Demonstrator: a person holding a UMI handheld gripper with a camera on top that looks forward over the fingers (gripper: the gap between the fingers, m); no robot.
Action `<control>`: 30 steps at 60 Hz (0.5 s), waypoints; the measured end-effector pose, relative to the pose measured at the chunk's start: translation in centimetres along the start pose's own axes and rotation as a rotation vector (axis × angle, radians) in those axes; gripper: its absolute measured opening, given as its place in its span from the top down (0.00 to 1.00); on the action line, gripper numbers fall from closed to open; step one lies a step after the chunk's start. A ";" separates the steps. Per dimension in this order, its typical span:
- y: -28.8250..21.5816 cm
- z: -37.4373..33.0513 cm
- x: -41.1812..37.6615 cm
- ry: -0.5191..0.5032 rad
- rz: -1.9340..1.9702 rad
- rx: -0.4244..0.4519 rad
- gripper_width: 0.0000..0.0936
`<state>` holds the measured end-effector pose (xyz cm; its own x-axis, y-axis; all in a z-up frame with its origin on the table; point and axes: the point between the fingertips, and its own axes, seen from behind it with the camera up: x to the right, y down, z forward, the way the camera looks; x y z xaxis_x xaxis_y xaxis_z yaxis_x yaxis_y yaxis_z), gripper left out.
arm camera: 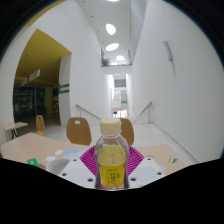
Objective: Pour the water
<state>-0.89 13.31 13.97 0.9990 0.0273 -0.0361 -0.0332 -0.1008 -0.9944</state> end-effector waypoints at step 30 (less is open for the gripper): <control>6.8 1.1 1.5 -0.106 0.024 -0.169 0.16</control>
<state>0.30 13.81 7.04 0.9887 0.1269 -0.0793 -0.0428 -0.2683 -0.9624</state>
